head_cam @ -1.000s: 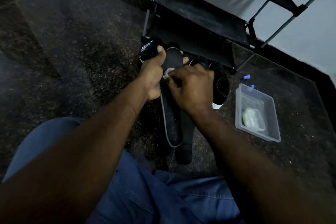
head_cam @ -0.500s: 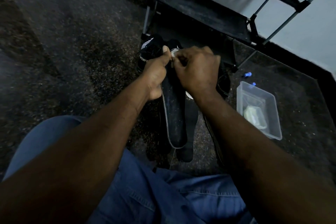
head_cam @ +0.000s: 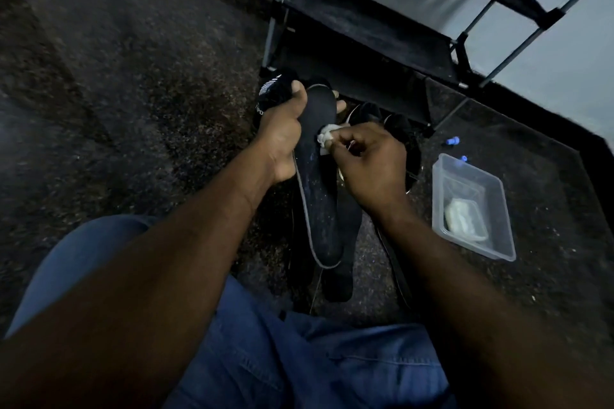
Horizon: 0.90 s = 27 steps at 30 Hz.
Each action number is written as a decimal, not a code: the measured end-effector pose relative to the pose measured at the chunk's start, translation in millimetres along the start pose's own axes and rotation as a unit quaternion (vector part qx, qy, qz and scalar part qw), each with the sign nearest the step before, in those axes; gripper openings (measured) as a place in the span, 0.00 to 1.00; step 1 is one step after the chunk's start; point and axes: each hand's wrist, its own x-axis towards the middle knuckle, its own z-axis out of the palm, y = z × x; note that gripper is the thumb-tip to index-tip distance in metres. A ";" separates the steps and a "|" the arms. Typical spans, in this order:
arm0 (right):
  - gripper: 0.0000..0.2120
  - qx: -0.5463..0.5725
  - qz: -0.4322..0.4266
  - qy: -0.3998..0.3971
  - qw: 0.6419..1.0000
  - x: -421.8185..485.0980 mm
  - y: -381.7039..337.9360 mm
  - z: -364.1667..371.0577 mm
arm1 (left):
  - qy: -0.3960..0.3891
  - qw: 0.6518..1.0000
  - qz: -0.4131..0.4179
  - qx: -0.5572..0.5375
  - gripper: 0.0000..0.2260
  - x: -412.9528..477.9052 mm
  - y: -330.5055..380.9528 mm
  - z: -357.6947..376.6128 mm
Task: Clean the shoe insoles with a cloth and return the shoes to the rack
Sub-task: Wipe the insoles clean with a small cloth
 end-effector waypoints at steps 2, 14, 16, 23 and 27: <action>0.02 0.111 0.074 0.010 0.991 -5.9 -0.9 -4.8 | -0.006 1.000 0.011 -0.011 0.32 0.5 2.3 1.6; 0.10 0.458 0.312 -0.005 0.832 -27.6 -17.8 0.4 | -0.111 0.994 -0.004 -0.012 0.35 -3.0 5.7 0.7; 0.10 0.441 0.313 0.021 0.841 -24.9 -17.7 2.6 | -0.132 0.991 -0.033 0.001 0.37 -4.5 1.5 2.2; 0.04 0.274 0.236 0.089 0.928 -22.9 -18.4 -3.9 | -0.118 0.992 -0.035 -0.015 0.39 -10.5 7.8 2.0; 0.03 0.244 0.178 0.132 0.944 -12.0 -24.8 -9.4 | -0.118 0.992 -0.035 -0.031 0.37 -14.8 9.5 6.1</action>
